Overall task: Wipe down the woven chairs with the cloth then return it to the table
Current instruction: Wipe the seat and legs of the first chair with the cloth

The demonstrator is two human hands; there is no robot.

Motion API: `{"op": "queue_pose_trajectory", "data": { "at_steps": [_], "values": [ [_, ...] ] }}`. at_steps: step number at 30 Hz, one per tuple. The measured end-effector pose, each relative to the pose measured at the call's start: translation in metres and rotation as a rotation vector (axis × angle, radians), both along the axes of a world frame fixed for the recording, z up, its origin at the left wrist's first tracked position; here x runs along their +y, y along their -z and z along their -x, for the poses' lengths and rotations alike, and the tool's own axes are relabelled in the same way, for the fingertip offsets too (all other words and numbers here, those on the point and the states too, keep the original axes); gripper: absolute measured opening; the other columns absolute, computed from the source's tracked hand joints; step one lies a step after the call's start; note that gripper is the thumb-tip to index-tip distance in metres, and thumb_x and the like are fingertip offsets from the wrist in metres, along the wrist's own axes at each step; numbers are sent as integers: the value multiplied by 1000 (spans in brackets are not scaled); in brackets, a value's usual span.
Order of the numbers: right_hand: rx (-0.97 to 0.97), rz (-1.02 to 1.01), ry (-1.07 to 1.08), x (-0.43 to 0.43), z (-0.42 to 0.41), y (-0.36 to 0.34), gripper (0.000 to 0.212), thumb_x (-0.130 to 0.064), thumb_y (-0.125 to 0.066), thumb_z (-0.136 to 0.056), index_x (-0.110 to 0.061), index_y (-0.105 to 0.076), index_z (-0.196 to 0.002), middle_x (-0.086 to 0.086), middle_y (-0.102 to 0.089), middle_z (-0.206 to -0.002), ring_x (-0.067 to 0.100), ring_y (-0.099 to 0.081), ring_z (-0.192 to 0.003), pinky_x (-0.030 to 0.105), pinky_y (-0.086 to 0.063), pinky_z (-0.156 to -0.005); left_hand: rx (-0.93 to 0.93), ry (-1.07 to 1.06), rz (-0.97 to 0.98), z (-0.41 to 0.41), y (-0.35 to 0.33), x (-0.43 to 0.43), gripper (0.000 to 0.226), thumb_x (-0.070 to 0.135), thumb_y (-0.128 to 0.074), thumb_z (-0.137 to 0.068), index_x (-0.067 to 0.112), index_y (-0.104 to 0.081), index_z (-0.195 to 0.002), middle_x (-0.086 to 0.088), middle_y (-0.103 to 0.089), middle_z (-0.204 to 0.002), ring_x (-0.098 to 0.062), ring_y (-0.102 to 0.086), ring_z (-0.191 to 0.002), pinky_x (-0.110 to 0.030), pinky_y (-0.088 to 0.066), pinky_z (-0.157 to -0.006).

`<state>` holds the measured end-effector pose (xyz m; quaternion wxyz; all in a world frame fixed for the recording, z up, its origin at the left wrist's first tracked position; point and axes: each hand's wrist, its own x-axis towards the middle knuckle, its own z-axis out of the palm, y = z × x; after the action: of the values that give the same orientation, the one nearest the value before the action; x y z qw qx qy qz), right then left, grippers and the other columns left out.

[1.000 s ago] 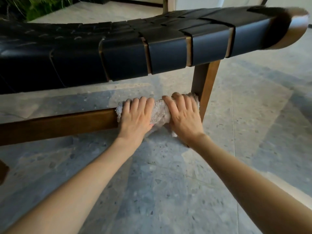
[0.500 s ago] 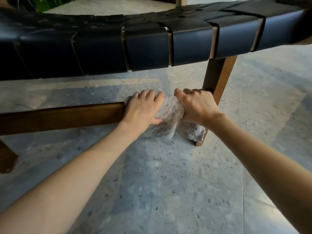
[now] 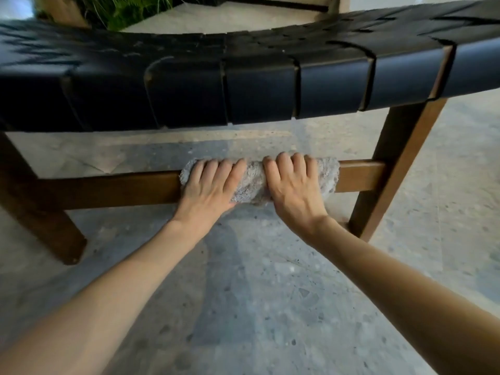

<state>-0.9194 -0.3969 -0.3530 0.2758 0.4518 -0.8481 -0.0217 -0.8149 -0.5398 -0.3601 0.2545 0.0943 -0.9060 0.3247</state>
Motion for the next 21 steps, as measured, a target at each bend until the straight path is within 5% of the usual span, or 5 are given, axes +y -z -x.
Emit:
{"op": "queue_pose_trajectory", "data": {
  "at_steps": [6,9,12,16,21],
  "values": [
    [-126,-114,-176,-77,-46,-8,50,-15,-65,-80,-16,-40,-124,6,-51,-113,25,-52,-95,35,-37,-77,-57,-99,-112,-67,-7,-72,98,55,-85,-47,4,-46,-121,-11,-58,-88,-29,-57,-74,-37,-44,-69],
    [-84,-123,-222,-95,-58,-7,50,-25,-66,-83,-17,-41,-126,5,-52,-117,24,-55,-97,33,-40,-79,-90,-191,-203,-79,-6,-80,93,50,-86,-47,-1,-49,-116,-17,-56,-88,-32,-57,-76,-41,-47,-74],
    [41,-59,-274,-76,-49,-5,44,-28,-50,-89,-19,-50,-132,-2,-59,-107,18,-59,-91,29,-44,-78,-77,-203,-268,-72,-5,-70,88,54,-80,-54,-3,-54,-115,-18,-56,-91,-34,-56,-79,-44,-46,-77],
    [124,-21,-194,-26,-14,2,60,-35,-65,-85,-16,-44,-138,2,-60,-99,21,-57,-83,33,-45,-76,-89,-77,-196,-38,-7,-40,82,68,-68,-61,6,-60,-114,-10,-59,-90,-28,-57,-76,-35,-44,-71],
    [-75,-59,-76,48,35,-4,73,-58,-50,-88,-8,-42,-140,16,-54,-110,35,-53,-94,45,-37,-88,-77,21,-275,22,-13,34,74,71,-57,-70,18,-62,-122,2,-64,-99,-18,-61,-84,-28,-47,-81]
  ]
}}
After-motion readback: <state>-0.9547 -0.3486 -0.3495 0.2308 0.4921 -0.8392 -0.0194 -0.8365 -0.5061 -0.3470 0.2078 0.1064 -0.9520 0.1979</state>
